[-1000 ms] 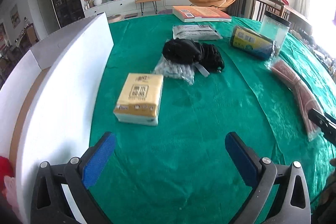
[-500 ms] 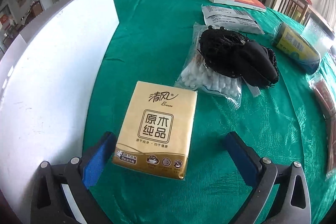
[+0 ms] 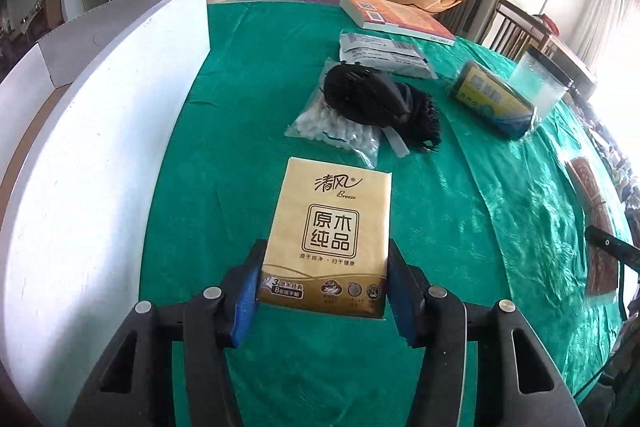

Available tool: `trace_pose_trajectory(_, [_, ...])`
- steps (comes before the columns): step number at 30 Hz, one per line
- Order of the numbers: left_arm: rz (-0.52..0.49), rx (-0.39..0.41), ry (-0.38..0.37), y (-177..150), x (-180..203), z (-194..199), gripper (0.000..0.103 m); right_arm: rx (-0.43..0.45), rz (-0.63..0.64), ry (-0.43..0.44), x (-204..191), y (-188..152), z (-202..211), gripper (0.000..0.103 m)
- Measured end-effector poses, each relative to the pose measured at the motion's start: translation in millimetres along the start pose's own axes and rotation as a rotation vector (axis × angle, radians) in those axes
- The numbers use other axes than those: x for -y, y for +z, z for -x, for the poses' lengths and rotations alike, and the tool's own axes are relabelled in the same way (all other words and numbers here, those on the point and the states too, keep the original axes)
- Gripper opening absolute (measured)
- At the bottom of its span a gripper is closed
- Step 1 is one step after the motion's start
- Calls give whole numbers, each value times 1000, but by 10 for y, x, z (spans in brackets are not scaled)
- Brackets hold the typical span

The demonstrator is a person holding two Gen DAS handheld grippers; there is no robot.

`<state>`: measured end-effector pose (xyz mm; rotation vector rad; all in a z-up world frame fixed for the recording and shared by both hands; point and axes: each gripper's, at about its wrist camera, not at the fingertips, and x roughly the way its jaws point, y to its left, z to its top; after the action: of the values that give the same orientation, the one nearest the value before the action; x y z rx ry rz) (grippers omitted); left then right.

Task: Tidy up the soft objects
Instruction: 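Carry tissue pack with left tool while right tool carries umbrella into white box, release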

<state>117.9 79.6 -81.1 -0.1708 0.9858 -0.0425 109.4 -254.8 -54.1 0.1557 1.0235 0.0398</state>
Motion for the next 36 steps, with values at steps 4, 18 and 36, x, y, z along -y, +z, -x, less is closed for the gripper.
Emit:
trace_pose_trajectory(4, [9,30,-91,-48,104,299,54,44,-112,-55,332,-33,184,27])
trace_pose_trajectory(18, [94,274,122,95,-1248,1985,55,122,234,481,-2321,125,1100,27])
trace_pose_trajectory(36, [306,288,342,-397,-2142,1926,103,126,422,332,-2673,-355,506,83])
